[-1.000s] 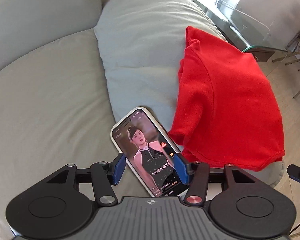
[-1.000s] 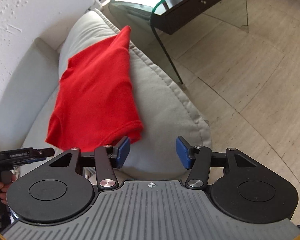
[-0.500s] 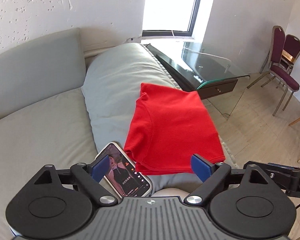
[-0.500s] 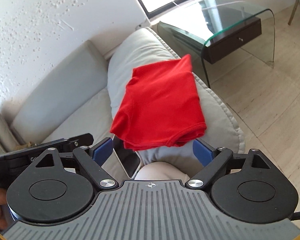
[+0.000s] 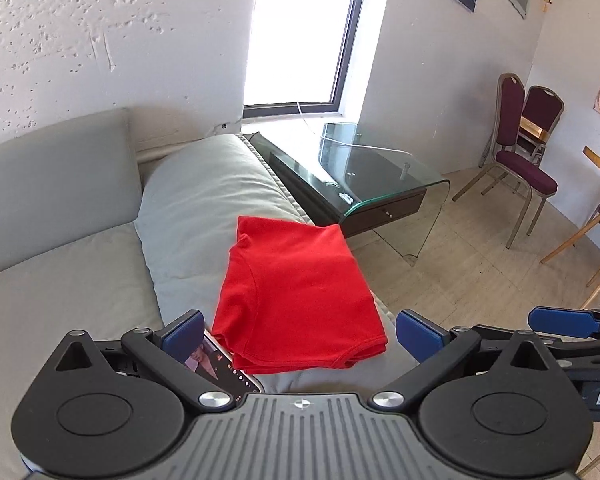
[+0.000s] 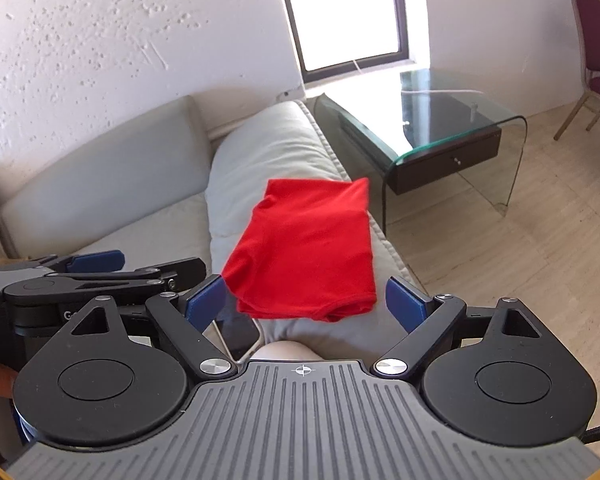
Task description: Fold clothes
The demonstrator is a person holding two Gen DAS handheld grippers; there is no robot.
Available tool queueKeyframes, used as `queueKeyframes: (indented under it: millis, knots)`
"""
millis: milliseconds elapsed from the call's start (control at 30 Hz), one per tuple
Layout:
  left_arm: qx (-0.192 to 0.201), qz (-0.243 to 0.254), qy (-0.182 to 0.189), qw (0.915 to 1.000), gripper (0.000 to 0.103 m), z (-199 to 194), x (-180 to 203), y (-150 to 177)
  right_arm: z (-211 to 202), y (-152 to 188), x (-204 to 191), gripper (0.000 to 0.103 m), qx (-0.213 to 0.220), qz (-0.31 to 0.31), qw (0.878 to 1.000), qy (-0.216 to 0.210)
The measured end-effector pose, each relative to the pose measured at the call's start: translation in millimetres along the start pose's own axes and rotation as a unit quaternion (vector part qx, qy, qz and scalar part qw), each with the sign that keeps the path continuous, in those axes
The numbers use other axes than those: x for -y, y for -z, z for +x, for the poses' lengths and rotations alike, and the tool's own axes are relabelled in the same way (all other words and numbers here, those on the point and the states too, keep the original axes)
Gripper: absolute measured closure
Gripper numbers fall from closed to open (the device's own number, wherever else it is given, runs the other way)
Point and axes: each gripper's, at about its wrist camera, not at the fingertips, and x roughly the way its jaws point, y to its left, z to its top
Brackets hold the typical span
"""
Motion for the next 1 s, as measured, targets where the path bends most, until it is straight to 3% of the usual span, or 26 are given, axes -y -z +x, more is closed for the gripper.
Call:
queueKeyframes:
  millis: [367,1000]
  knots:
    - [-0.012,-0.022,-0.008,0.9997,0.005,0,9,10,-7,3,-2,0.013,-0.035,-0.03,0.999,0.029]
    - [-0.02,-0.012,-0.019,0.9996,0.005,2,12,1,-5,1,4,0.013,-0.038,-0.02,0.999,0.016]
